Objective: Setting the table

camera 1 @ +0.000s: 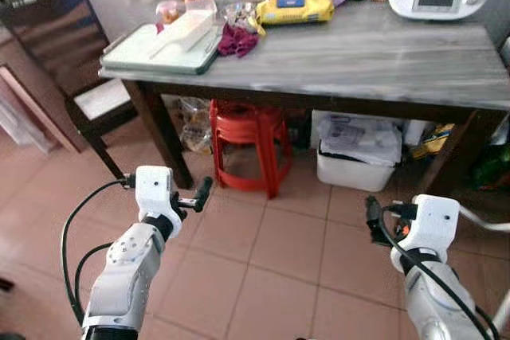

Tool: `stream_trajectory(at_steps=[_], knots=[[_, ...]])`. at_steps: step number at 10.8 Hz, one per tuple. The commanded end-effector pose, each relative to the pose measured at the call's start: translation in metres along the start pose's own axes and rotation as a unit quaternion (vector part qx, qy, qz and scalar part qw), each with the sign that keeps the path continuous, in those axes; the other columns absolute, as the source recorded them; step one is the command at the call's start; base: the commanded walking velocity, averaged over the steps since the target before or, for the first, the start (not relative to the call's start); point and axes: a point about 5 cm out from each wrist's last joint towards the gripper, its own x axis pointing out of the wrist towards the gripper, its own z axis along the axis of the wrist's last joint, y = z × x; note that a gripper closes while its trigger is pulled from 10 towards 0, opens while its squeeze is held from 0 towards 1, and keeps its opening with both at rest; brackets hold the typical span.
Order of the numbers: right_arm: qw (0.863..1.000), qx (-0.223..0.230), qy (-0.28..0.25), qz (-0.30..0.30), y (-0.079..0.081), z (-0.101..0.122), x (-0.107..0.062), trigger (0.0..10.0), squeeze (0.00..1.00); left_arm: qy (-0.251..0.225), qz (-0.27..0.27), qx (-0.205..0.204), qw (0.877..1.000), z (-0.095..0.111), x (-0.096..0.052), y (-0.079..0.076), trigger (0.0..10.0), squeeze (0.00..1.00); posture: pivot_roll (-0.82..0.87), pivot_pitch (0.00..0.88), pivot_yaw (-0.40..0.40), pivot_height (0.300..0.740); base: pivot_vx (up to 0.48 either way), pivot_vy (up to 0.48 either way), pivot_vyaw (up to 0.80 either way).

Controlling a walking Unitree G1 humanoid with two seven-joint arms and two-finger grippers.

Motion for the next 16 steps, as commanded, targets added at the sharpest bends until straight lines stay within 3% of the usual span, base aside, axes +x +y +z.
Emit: stream_trajectory(at_steps=[1, 10, 16], knots=[[1.000, 0.000, -0.002, 0.004, 0.0022, 0.0004, -0.0003, 10.0, 0.00, -0.001, 0.001, 0.005, 1.000, 0.0013, -0.0016, 0.0019, 10.0, 0.00, -0.15, 0.090, 0.105, 0.740, 0.000, 0.000, 0.00], [1.000, 0.004, 0.000, 0.004, 0.0034, -0.0015, 0.0005, 10.0, 0.00, 0.011, 0.002, 0.007, 1.000, -0.0037, -0.0040, 0.0039, 10.0, 0.00, -0.15, 0.088, 0.110, 0.740, 0.089, 0.000, 0.00], [1.000, 0.007, 0.003, 0.007, 0.0053, -0.0018, 0.0028, 10.0, 0.00, 0.009, -0.020, 0.013, 1.000, -0.0019, -0.0020, -0.0026, 10.0, 0.00, -0.14, 0.082, 0.108, 0.740, 0.000, 0.000, -0.73]])
